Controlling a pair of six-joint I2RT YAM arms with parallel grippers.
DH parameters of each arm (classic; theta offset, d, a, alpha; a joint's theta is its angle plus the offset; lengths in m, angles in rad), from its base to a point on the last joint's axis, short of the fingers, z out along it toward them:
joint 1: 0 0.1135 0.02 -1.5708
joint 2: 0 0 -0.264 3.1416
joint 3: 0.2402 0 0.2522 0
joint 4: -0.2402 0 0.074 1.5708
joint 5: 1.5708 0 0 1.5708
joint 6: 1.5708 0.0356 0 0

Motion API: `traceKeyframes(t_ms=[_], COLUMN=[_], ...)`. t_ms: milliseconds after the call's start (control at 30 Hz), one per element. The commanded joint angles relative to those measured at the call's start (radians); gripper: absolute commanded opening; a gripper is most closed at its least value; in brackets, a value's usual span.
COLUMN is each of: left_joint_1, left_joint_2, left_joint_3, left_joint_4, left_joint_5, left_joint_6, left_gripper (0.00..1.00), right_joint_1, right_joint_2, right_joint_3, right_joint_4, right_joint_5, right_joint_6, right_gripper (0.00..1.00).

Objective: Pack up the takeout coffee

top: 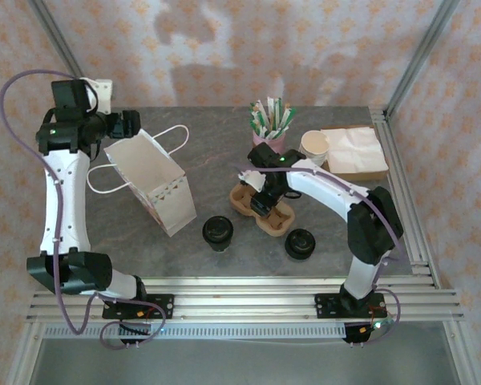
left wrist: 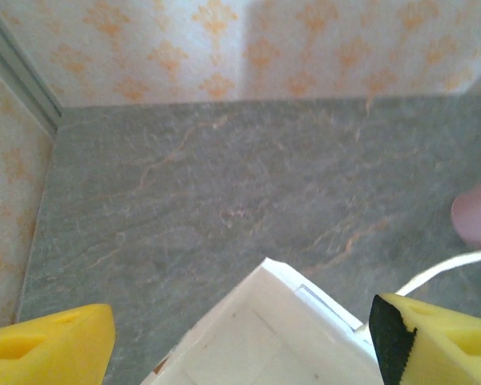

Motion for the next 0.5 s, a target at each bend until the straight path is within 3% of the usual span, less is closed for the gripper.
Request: traceKeyframes(t_ms=[0,200,367,467], left_joint_1=[-0.026,-0.073,-0.068,-0.039], left_joint_2=[0.011,0.018,-0.018,-0.029], left_joint_3=[0.052,0.049,0.032,0.036], left_joint_4=[-0.085,-0.101,-0.031,-0.020], left_joint_5=[-0.085,-0.222,-0.284,-0.262], left_joint_6=[0.132,0.157,0.019,-0.069], left_gripper=[0.85,0.87,0.94,0.95], right_joint_1=[0.006,0.008,0.013,0.016], right_joint_2=[0.029,0.045,0.061,0.067], right_joint_3=[0.038,0.039,0.039,0.033], right_joint_4=[0.004,0.009,0.008,0.013], right_joint_5=[0.011,0.008,0.024,0.028], right_joint_6=[-0.022,-0.024,-0.024,-0.022], right_gripper=[0.56,0.56,0.55,0.55])
